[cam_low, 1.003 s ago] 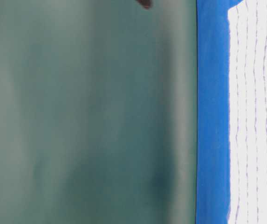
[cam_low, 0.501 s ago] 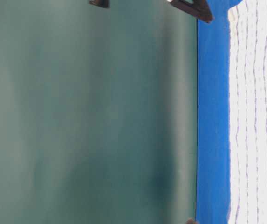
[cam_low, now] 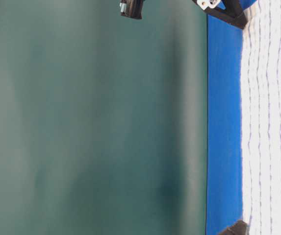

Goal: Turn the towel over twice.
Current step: 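Pinch the far towel corners with left and right grippers, then lift the held corners and pull the towel away from the table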

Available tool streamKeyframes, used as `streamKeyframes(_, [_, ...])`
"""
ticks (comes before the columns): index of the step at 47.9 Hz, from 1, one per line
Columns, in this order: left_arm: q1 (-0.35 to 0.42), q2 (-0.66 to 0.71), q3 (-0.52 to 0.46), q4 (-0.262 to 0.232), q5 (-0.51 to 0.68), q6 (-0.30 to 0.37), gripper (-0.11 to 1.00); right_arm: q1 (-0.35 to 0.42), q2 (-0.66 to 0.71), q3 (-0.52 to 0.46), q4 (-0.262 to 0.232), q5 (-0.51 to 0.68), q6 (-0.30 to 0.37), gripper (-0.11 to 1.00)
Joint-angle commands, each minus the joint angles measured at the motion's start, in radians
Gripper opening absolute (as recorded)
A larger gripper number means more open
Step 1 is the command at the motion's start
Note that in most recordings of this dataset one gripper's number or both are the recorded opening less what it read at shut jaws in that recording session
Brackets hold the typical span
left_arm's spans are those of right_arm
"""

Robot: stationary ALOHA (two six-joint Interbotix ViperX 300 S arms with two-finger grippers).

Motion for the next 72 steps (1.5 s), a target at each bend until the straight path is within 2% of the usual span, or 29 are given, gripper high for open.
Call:
streamKeyframes(1, [0.005, 0.000, -0.008, -0.002, -0.003, 0.002, 0.67, -0.003, -0.006, -0.012, 0.003, -0.003, -0.002, 0.55])
streamKeyframes(4, [0.005, 0.003, -0.008, -0.002, 0.006, 0.003, 0.49, -0.003, -0.006, -0.011, 0.003, -0.002, -0.002, 0.49])
streamKeyframes(7, [0.005, 0.005, -0.008, -0.002, 0.023, 0.003, 0.30, -0.003, -0.006, -0.012, 0.002, 0.000, -0.002, 0.36])
streamKeyframes(10, [0.005, 0.005, -0.008, -0.002, 0.044, 0.008, 0.14, -0.003, -0.006, -0.012, 0.000, 0.002, -0.002, 0.20])
streamKeyframes(12, [0.005, 0.005, -0.009, -0.002, 0.060, 0.008, 0.06, -0.003, -0.006, -0.012, -0.002, 0.002, -0.002, 0.09])
streamKeyframes(14, [0.005, 0.005, -0.009, -0.002, 0.069, 0.008, 0.01, -0.003, -0.006, -0.012, -0.002, 0.002, -0.002, 0.05])
streamKeyframes(33, [0.015, -0.034, -0.023, -0.002, 0.109, 0.021, 0.01, -0.006, -0.037, -0.011, 0.014, 0.002, 0.002, 0.05])
streamKeyframes(49, [0.100, -0.256, -0.092, 0.000, 0.314, 0.023, 0.01, -0.098, -0.184, -0.006, 0.018, 0.017, 0.002, 0.05])
streamKeyframes(60, [0.121, -0.449, -0.143, 0.002, 0.365, 0.023, 0.01, -0.156, -0.351, -0.035, 0.015, 0.109, -0.006, 0.05])
streamKeyframes(67, [0.121, -0.541, -0.160, 0.002, 0.367, 0.026, 0.01, -0.163, -0.485, -0.071, 0.006, 0.209, -0.009, 0.05])
streamKeyframes(72, [0.121, -0.588, -0.163, 0.003, 0.362, 0.055, 0.01, -0.163, -0.578, -0.094, -0.011, 0.278, -0.009, 0.05])
